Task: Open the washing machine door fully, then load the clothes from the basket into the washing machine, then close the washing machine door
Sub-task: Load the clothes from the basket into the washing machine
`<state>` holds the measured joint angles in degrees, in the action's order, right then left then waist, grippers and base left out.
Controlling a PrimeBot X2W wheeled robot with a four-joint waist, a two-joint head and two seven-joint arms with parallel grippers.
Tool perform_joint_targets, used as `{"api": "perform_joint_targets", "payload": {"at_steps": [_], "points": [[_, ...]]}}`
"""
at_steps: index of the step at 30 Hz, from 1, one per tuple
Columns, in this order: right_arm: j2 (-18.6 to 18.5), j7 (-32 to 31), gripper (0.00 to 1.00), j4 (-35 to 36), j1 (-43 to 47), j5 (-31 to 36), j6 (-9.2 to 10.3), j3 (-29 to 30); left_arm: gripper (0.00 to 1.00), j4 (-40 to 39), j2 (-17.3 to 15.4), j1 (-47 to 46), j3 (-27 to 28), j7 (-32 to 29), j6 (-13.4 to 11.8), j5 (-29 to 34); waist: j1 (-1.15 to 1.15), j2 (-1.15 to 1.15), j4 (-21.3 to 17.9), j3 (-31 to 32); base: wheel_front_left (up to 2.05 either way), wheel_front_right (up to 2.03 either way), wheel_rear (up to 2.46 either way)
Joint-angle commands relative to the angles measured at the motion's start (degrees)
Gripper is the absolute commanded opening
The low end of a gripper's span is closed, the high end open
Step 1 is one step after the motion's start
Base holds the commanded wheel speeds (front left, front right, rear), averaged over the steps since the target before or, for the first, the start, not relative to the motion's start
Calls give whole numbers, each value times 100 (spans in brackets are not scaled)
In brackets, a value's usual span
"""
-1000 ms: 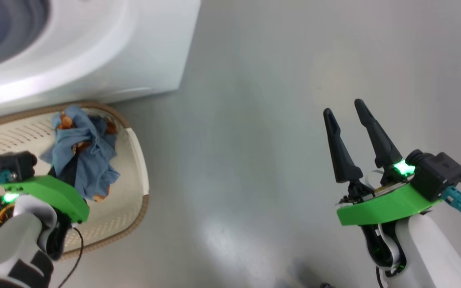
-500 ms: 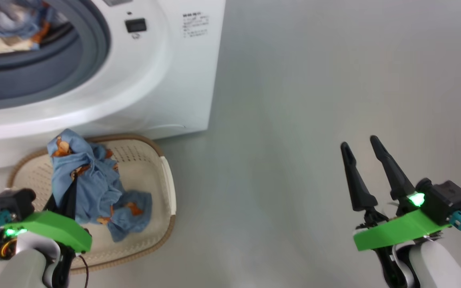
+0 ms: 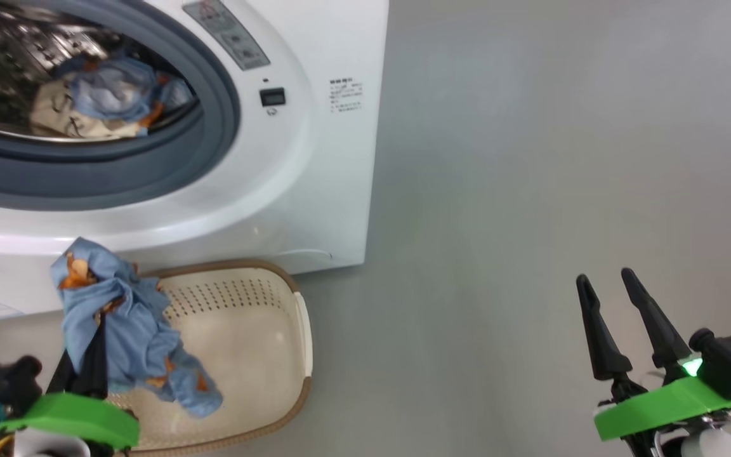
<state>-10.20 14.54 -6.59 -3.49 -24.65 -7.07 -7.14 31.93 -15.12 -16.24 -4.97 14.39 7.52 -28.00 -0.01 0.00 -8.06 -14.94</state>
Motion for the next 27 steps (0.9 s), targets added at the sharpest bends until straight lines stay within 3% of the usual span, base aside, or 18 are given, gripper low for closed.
{"api": "perform_joint_targets", "payload": {"at_steps": [1, 14, 27], "points": [[-125, 46, 100, 109, 102, -19, -42, -77, 0, -257, -123, 105, 299, 61, -3, 140, 1, 0, 137, 263, 0, 0, 0], [-306, 46, 100, 76, 653, -92, -42, 58, 0, -1376, 208, 1188, 1018, 61, -3, 1052, 1, 0, 271, 944, 0, 0, 0], [-353, 46, 100, 150, 1002, -139, -42, 178, 0, -2239, 556, 1970, 1400, 61, -3, 1318, 1, 0, 378, 1245, 0, 0, 0]]}}
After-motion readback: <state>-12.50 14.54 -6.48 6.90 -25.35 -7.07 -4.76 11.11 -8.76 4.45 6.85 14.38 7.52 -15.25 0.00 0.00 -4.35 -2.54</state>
